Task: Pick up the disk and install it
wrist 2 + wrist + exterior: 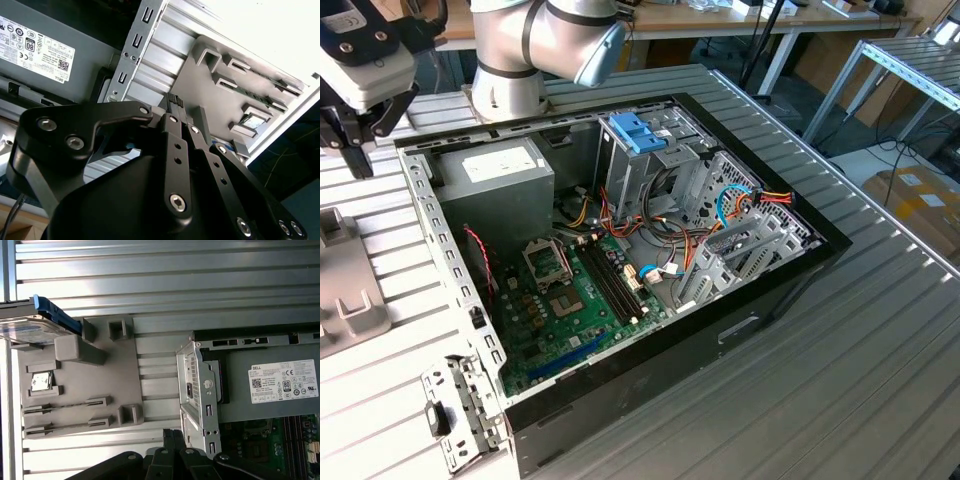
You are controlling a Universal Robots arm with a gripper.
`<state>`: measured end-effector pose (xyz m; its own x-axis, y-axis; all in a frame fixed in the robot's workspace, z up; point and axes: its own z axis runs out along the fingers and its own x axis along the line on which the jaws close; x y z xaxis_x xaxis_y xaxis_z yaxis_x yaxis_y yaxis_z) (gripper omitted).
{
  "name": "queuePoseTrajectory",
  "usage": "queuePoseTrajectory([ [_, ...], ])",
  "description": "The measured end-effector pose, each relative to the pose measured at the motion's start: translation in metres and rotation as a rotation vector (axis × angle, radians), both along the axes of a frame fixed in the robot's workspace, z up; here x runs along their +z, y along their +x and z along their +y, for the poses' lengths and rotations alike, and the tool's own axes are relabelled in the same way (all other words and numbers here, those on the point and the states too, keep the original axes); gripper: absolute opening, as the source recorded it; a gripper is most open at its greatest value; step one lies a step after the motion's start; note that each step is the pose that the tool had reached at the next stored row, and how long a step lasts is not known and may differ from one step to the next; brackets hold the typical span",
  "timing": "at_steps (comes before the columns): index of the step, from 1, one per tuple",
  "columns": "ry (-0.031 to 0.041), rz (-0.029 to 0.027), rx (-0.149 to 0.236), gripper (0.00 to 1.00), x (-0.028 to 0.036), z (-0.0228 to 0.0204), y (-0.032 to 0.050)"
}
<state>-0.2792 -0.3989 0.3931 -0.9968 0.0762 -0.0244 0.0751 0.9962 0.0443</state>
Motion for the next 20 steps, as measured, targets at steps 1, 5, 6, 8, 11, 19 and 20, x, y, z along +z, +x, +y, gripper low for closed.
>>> queuePoseTrajectory([
  [1,0.0001,0.0,0.0,0.11,0.0,0.0,-0.0007],
  [5,0.0,0.0,0.0,0.11,0.0,0.0,-0.0042],
  [6,0.0,0.0,0.0,0.11,-0.0001,0.0,-0.0055],
  [8,0.0,0.0,0.0,0.11,-0.0001,0.0,-0.0082],
  [11,0.0,0.0,0.0,0.11,-0.0002,0.0,-0.0119],
  [19,0.0,0.0,0.0,0.11,-0.0003,0.0,-0.0204],
  [20,0.0,0.0,0.0,0.11,-0.0003,0.0,-0.0218],
])
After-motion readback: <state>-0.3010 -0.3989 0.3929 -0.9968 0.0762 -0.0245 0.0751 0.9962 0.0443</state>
